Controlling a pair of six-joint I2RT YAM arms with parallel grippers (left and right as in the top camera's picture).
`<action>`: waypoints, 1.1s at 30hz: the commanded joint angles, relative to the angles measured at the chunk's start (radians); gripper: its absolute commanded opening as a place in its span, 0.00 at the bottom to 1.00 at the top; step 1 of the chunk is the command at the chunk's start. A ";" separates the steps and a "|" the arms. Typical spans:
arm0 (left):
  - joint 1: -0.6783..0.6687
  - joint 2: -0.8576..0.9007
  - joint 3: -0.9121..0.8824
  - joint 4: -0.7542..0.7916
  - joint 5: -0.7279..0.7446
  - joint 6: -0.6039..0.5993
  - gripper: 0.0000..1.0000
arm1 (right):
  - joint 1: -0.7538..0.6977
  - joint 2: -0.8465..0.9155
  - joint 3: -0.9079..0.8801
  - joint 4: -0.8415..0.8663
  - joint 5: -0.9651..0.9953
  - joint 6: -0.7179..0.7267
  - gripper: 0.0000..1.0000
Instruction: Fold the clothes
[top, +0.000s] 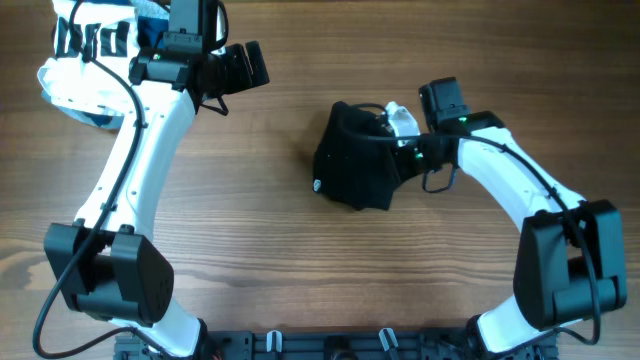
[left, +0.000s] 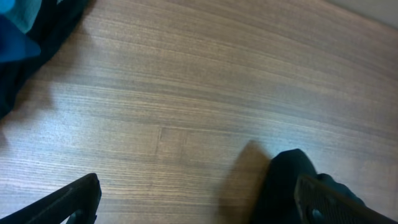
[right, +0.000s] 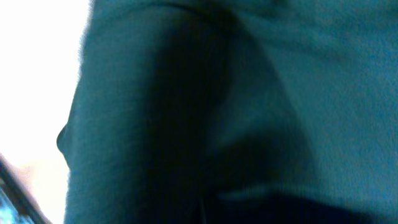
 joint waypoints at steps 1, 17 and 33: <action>0.000 0.010 0.000 -0.018 -0.010 0.013 1.00 | -0.061 -0.027 0.012 -0.067 0.035 0.197 0.04; 0.000 0.046 0.000 -0.023 -0.010 0.014 1.00 | -0.067 0.079 -0.081 0.083 0.210 0.300 0.56; -0.083 0.046 0.000 0.026 0.185 0.097 1.00 | -0.200 -0.348 0.107 -0.023 0.219 0.364 1.00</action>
